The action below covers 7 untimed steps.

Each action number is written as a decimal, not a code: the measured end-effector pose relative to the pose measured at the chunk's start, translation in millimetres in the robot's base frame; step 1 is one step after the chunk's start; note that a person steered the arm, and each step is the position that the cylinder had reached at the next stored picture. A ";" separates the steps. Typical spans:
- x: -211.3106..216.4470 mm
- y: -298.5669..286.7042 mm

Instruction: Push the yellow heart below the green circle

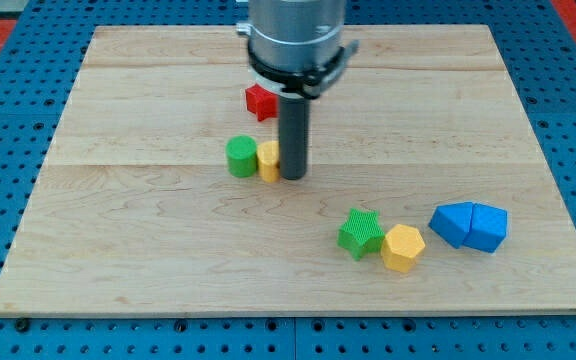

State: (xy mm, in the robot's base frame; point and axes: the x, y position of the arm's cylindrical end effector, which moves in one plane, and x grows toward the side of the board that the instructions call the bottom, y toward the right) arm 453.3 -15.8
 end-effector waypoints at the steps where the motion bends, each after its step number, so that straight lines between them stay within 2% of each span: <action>1: -1.7 -98.0; 2: -6.9 -97.5; 4: 22.9 -25.9; 5: -30.7 -37.0; 6: -9.3 -91.7; 7: 30.9 -132.3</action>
